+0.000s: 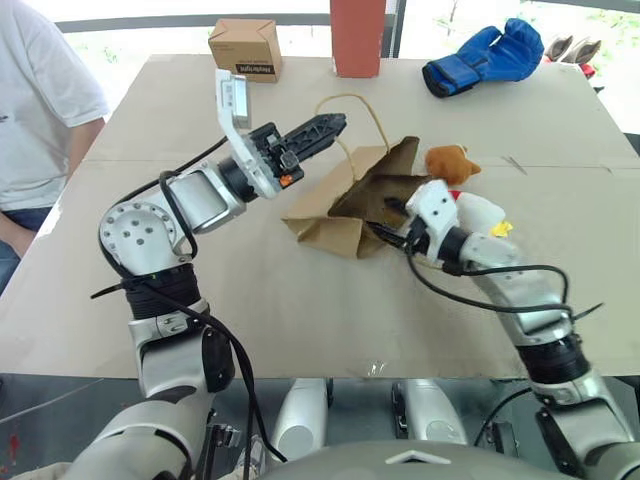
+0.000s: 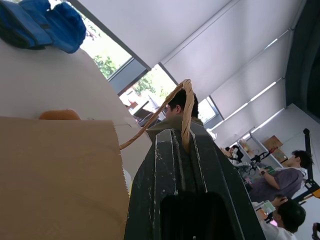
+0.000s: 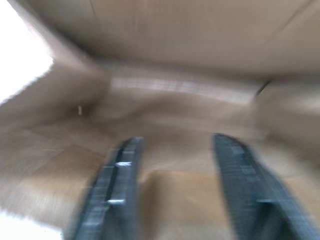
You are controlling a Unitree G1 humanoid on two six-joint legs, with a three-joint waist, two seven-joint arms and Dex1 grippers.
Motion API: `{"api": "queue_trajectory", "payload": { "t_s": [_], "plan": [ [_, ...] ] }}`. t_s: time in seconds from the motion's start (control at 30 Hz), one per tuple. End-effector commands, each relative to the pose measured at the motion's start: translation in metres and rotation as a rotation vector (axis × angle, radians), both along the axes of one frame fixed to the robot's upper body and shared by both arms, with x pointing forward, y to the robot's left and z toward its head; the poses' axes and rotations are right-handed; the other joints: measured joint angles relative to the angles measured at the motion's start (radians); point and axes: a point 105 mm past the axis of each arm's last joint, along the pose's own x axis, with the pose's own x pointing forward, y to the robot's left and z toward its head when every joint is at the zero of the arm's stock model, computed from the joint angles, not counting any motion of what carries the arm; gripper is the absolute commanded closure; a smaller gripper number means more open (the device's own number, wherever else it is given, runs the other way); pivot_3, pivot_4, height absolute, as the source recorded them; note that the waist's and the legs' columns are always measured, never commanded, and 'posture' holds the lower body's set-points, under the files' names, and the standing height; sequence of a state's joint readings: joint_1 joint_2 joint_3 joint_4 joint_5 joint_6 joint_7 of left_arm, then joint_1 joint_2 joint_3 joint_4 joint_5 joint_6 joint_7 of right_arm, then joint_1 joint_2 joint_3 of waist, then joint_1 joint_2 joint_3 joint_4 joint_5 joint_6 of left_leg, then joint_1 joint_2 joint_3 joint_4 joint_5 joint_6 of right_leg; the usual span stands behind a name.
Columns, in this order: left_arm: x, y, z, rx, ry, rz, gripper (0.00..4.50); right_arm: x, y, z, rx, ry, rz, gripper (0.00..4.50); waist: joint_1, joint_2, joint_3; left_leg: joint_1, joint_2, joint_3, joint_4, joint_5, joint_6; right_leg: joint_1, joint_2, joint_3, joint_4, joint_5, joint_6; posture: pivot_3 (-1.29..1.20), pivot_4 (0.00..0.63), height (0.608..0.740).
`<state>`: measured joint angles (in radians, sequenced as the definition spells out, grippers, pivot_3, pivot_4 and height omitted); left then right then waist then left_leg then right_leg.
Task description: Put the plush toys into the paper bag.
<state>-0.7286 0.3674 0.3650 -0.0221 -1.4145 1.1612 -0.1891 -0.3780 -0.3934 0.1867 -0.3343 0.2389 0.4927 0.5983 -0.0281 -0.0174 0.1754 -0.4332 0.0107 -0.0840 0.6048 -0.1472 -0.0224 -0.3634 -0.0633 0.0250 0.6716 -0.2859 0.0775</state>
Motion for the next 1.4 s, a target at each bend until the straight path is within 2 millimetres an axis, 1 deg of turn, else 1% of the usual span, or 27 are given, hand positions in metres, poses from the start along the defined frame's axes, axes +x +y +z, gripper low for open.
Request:
{"api": "queue_trajectory", "payload": {
  "t_s": [0.03, 0.07, 0.1, 0.17, 0.2, 0.23, 0.27, 0.3, 0.33, 0.37, 0.47, 0.53, 0.6, 0.67, 0.77, 0.9, 1.0, 1.03, 1.07, 1.1, 1.17, 1.2, 1.23, 1.27, 1.3, 1.33, 1.4],
  "plan": [
    [-0.003, 0.000, 0.007, 0.003, -0.059, 0.015, 4.50, -0.027, -0.017, 0.031, 0.034, -0.022, 0.022, 0.28, 0.011, 0.000, 0.000, 0.000, 0.000, 0.000, -0.002, 0.000, 0.000, 0.000, 0.000, 0.000, -0.001, 0.000, 0.000, 0.00, 0.150, 0.740],
    [-0.003, -0.001, 0.007, 0.005, -0.062, 0.014, 4.50, -0.031, -0.022, 0.034, 0.027, -0.018, 0.011, 0.07, 0.013, 0.000, 0.000, 0.000, 0.000, 0.000, -0.002, 0.000, 0.000, 0.000, 0.000, 0.000, -0.003, 0.000, 0.000, 0.00, 0.150, 0.740],
    [-0.003, -0.001, 0.007, 0.004, -0.064, 0.017, 4.50, -0.033, -0.032, 0.039, 0.027, -0.019, -0.030, 0.07, 0.014, 0.000, 0.000, 0.000, 0.000, 0.000, -0.003, 0.000, 0.000, 0.000, 0.000, 0.000, -0.003, 0.000, 0.000, 0.00, 0.150, 0.740],
    [-0.001, -0.002, 0.007, 0.000, -0.067, 0.022, 4.50, -0.030, -0.060, 0.049, 0.013, -0.041, -0.176, 0.07, 0.016, 0.000, 0.000, 0.000, 0.000, 0.001, -0.004, 0.000, 0.000, 0.000, -0.001, 0.000, -0.006, 0.000, 0.000, 0.00, 0.150, 0.740],
    [-0.001, -0.003, 0.007, -0.001, -0.069, 0.023, 4.50, -0.025, -0.074, 0.050, 0.002, -0.042, -0.250, 0.07, 0.017, 0.000, 0.000, -0.001, 0.000, 0.001, -0.005, 0.000, 0.000, 0.000, -0.001, 0.000, -0.007, 0.000, 0.000, 0.00, 0.150, 0.740],
    [0.000, -0.003, 0.007, -0.002, -0.071, 0.023, 4.50, -0.023, -0.082, 0.051, -0.007, -0.040, -0.293, 0.07, 0.018, 0.000, 0.000, -0.001, 0.000, 0.001, -0.005, 0.000, 0.000, 0.000, -0.001, 0.000, -0.008, 0.000, 0.000, 0.00, 0.150, 0.740],
    [0.000, -0.004, 0.008, -0.004, -0.074, 0.022, 4.50, -0.018, -0.094, 0.045, -0.021, -0.005, -0.358, 0.07, 0.018, 0.000, 0.000, -0.001, 0.000, 0.002, -0.005, 0.000, 0.000, 0.000, -0.001, 0.000, -0.009, 0.000, 0.000, 0.00, 0.150, 0.740],
    [0.000, -0.005, 0.008, -0.006, -0.075, 0.018, 4.50, -0.011, -0.108, 0.039, -0.081, 0.008, -0.441, 0.07, 0.018, 0.000, 0.000, -0.001, 0.000, 0.002, -0.005, 0.000, 0.000, 0.000, -0.002, 0.000, -0.010, 0.000, 0.000, 0.00, 0.150, 0.740],
    [0.000, -0.006, 0.007, 0.006, -0.080, 0.013, 4.50, -0.008, -0.114, 0.037, -0.087, 0.025, -0.467, 0.07, 0.018, -0.001, 0.000, -0.001, 0.000, 0.003, -0.006, 0.000, 0.000, 0.000, -0.002, 0.001, -0.010, 0.000, 0.000, 0.00, 0.150, 0.740],
    [0.000, -0.008, 0.006, 0.021, -0.089, 0.009, 4.50, -0.005, -0.114, 0.041, -0.046, 0.036, -0.462, 0.07, 0.017, -0.001, 0.001, -0.001, 0.000, 0.003, -0.006, 0.000, 0.000, 0.000, -0.002, 0.001, -0.010, 0.000, 0.000, 0.00, 0.150, 0.740],
    [0.000, -0.010, 0.009, 0.029, -0.109, 0.003, 4.50, 0.002, -0.103, 0.064, 0.167, 0.031, -0.413, 0.07, 0.009, 0.000, 0.001, -0.001, 0.000, 0.004, -0.006, 0.000, 0.000, 0.000, -0.002, 0.001, -0.009, 0.000, -0.001, 0.00, 0.150, 0.740],
    [0.002, -0.011, 0.011, 0.034, -0.122, 0.010, 4.50, 0.004, -0.101, 0.069, 0.232, 0.030, -0.408, 0.07, 0.011, 0.000, 0.001, -0.001, 0.000, 0.004, -0.007, 0.000, 0.000, -0.001, -0.001, 0.002, -0.009, 0.000, 0.000, 0.00, 0.150, 0.740],
    [0.002, -0.011, 0.012, 0.063, -0.145, 0.023, 4.50, 0.011, -0.115, 0.052, 0.116, 0.058, -0.501, 0.07, 0.015, 0.000, 0.001, -0.001, 0.000, 0.003, -0.008, 0.000, 0.000, -0.001, -0.001, 0.001, -0.009, 0.000, 0.000, 0.00, 0.150, 0.740],
    [0.000, -0.011, 0.012, 0.084, -0.165, 0.022, 4.50, 0.012, -0.127, 0.030, -0.032, 0.098, -0.554, 0.07, 0.023, -0.001, 0.001, -0.002, -0.001, 0.003, -0.008, 0.000, 0.000, -0.001, -0.002, 0.001, -0.011, 0.000, 0.000, 0.00, 0.150, 0.740],
    [-0.006, -0.013, 0.008, 0.125, -0.192, 0.004, 4.50, 0.016, -0.134, 0.006, -0.102, 0.213, -0.579, 0.07, 0.020, -0.001, 0.002, -0.004, -0.002, 0.003, -0.008, 0.000, 0.001, -0.002, -0.003, 0.001, -0.013, 0.000, 0.000, 0.00, 0.150, 0.740],
    [-0.008, -0.015, 0.003, 0.136, -0.196, -0.008, 4.50, 0.026, -0.141, -0.016, -0.171, 0.282, -0.626, 0.07, 0.009, -0.001, 0.002, -0.003, -0.001, 0.004, -0.008, 0.000, 0.001, -0.003, -0.003, 0.002, -0.011, 0.000, 0.000, 0.00, 0.150, 0.740],
    [-0.009, -0.017, 0.002, 0.150, -0.209, -0.020, 4.50, 0.029, -0.144, -0.034, -0.224, 0.332, -0.622, 0.07, 0.011, -0.001, 0.002, -0.003, 0.000, 0.004, -0.008, 0.000, 0.001, -0.003, -0.002, 0.001, -0.010, 0.000, 0.000, 0.00, 0.150, 0.740],
    [-0.009, -0.017, 0.002, 0.152, -0.211, -0.019, 4.50, 0.031, -0.144, -0.039, -0.234, 0.334, -0.620, 0.56, 0.011, -0.001, 0.002, -0.003, 0.000, 0.004, -0.008, 0.000, 0.001, -0.003, -0.002, 0.001, -0.011, 0.000, 0.000, 0.00, 0.150, 0.740],
    [-0.009, -0.017, 0.002, 0.153, -0.212, -0.018, 4.50, 0.033, -0.144, -0.041, -0.240, 0.333, -0.619, 0.77, 0.012, -0.001, 0.002, -0.004, 0.000, 0.004, -0.008, 0.000, 0.001, -0.003, -0.002, 0.001, -0.011, 0.000, 0.000, 0.00, 0.150, 0.740],
    [-0.009, -0.017, 0.000, 0.157, -0.211, -0.015, 4.50, 0.034, -0.142, -0.038, -0.215, 0.321, -0.616, 1.15, 0.012, -0.001, 0.002, -0.004, -0.001, 0.004, -0.008, 0.000, 0.001, -0.003, -0.002, 0.002, -0.011, 0.000, 0.000, 0.00, 0.150, 0.740],
    [-0.009, -0.016, -0.001, 0.162, -0.209, -0.009, 4.50, 0.033, -0.140, -0.031, -0.187, 0.290, -0.607, 2.14, 0.012, -0.001, 0.002, -0.004, -0.001, 0.004, -0.008, 0.000, 0.001, -0.003, -0.002, 0.002, -0.011, 0.000, 0.000, 0.00, 0.150, 0.740],
    [-0.010, -0.017, -0.002, 0.163, -0.210, -0.009, 4.50, 0.030, -0.142, -0.027, -0.175, 0.273, -0.610, 2.50, 0.012, -0.001, 0.002, -0.004, -0.001, 0.004, -0.008, 0.000, 0.001, -0.003, -0.002, 0.002, -0.011, 0.000, 0.000, 0.00, 0.150, 0.740],
    [-0.011, -0.017, -0.002, 0.165, -0.212, -0.010, 4.50, 0.028, -0.144, -0.024, -0.171, 0.254, -0.612, 3.12, 0.013, -0.001, 0.002, -0.004, -0.001, 0.004, -0.008, 0.000, 0.001, -0.003, -0.002, 0.002, -0.011, 0.000, 0.000, 0.00, 0.150, 0.740],
    [-0.011, -0.017, -0.002, 0.165, -0.214, -0.010, 4.50, 0.025, -0.145, -0.019, -0.165, 0.230, -0.613, 3.57, 0.013, -0.001, 0.002, -0.004, -0.001, 0.004, -0.008, 0.000, 0.001, -0.003, -0.002, 0.001, -0.011, 0.000, 0.000, 0.00, 0.150, 0.740],
    [-0.012, -0.017, -0.002, 0.166, -0.215, -0.010, 4.50, 0.022, -0.150, -0.011, -0.152, 0.197, -0.626, 3.93, 0.014, -0.001, 0.002, -0.004, -0.001, 0.003, -0.008, 0.000, 0.001, -0.003, -0.002, 0.001, -0.011, 0.000, 0.000, 0.00, 0.150, 0.740],
    [-0.012, -0.018, -0.002, 0.166, -0.216, -0.010, 4.50, 0.018, -0.154, -0.003, -0.141, 0.166, -0.640, 4.41, 0.015, -0.002, 0.002, -0.004, -0.001, 0.003, -0.008, 0.000, 0.000, -0.003, -0.002, 0.001, -0.011, 0.000, 0.000, 0.00, 0.150, 0.740],
    [-0.012, -0.018, -0.002, 0.165, -0.218, -0.012, 4.50, 0.010, -0.160, 0.024, -0.132, 0.044, -0.651, 4.48, 0.016, -0.001, 0.002, -0.004, -0.001, 0.003, -0.008, 0.000, 0.000, -0.003, -0.002, 0.001, -0.011, 0.000, 0.000, 0.00, 0.150, 0.740]
  ]
}}
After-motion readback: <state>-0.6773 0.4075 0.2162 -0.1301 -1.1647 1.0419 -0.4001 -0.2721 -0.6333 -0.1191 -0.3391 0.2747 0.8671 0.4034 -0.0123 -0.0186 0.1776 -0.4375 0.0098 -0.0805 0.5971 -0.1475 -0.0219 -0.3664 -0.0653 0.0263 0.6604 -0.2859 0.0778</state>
